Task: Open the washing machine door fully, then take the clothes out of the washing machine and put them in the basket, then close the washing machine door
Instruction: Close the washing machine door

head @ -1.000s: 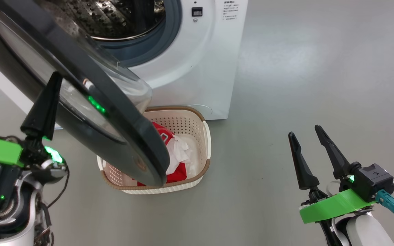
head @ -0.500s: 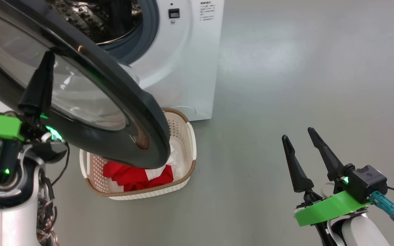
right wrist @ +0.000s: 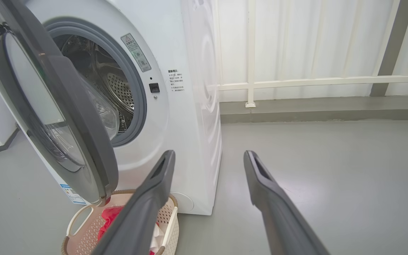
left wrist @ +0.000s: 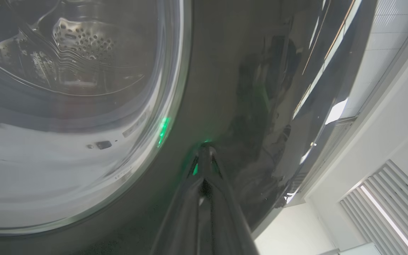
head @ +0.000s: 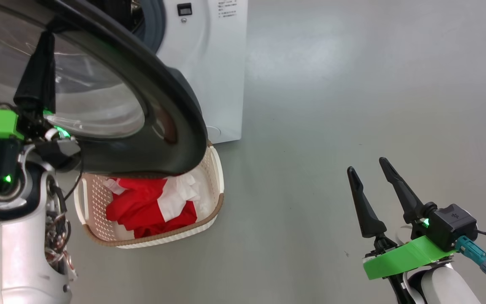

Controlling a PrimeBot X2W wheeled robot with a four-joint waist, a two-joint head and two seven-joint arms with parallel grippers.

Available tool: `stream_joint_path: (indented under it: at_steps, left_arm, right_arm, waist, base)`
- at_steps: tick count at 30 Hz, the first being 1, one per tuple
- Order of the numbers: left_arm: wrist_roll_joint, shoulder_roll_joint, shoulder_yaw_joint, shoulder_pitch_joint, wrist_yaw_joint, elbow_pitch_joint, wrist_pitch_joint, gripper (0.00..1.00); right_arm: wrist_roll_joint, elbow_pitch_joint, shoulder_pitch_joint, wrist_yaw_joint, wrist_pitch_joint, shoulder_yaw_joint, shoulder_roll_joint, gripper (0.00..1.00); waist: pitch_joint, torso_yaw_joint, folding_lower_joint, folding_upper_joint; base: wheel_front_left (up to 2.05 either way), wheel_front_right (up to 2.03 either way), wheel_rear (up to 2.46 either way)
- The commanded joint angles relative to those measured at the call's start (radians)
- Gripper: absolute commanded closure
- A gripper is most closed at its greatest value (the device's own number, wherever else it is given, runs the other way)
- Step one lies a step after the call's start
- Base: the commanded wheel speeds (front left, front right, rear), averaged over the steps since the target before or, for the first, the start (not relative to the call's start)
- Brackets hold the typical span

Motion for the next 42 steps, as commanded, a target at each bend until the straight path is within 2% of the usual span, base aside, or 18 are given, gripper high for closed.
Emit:
stream_joint_path:
  at_steps: [1, 22, 32, 33, 35, 36, 37, 42]
  left_arm:
    - [-0.004, 0.024, 0.019, -0.043, -0.014, -0.020, -0.004, 1.00]
    - [0.014, 0.063, 0.047, -0.206, -0.061, 0.139, -0.046, 1.00]
    - [0.003, 0.057, 0.055, -0.215, -0.082, 0.181, -0.047, 1.00]
    - [0.001, 0.054, 0.056, -0.210, -0.082, 0.183, -0.048, 0.98]
    - [-0.003, 0.050, 0.057, -0.196, -0.084, 0.182, -0.046, 0.56]
    - [0.001, 0.049, 0.055, -0.185, -0.085, 0.179, -0.048, 0.03]
    - [0.004, 0.048, 0.054, -0.174, -0.085, 0.176, -0.050, 0.00]
    - [0.032, 0.044, 0.027, -0.086, -0.086, 0.126, -0.039, 0.00]
  right_arm:
    - [-0.014, -0.026, -0.033, 0.003, -0.006, 0.024, 0.001, 0.00]
    - [-0.003, -0.037, -0.051, 0.003, -0.006, 0.028, 0.001, 0.00]
    - [-0.002, -0.033, -0.051, 0.003, -0.006, 0.019, 0.001, 0.00]
    - [-0.002, -0.033, -0.050, 0.003, -0.006, 0.017, 0.001, 0.00]
    - [-0.003, -0.034, -0.047, 0.003, -0.006, 0.014, 0.001, 0.00]
    - [-0.002, -0.034, -0.046, 0.003, -0.006, 0.014, 0.001, 0.00]
    - [-0.002, -0.034, -0.044, 0.003, -0.006, 0.012, 0.001, 0.00]
    - [-0.003, -0.034, -0.028, 0.003, -0.006, -0.001, 0.001, 0.00]
  waist:
    - [0.010, -0.012, 0.0000, 0.0000]
    - [0.059, -0.088, 0.0000, 0.0000]
    - [0.052, -0.080, 0.0000, 0.0000]
    - [0.049, -0.074, 0.0000, 0.0000]
    - [0.044, -0.063, 0.0000, 0.0000]
    - [0.041, -0.058, 0.0000, 0.0000]
    - [0.038, -0.051, 0.0000, 0.0000]
    - [0.012, -0.011, 0.0000, 0.0000]
  base:
    - [0.00, 0.00, 0.00]
    - [0.00, 0.00, 0.00]
    - [0.00, 0.00, 0.00]
    - [0.00, 0.00, 0.00]
    - [0.00, 0.00, 0.00]
    - [0.00, 0.00, 0.00]
    - [0.00, 0.00, 0.00]
    - [0.00, 0.00, 0.00]
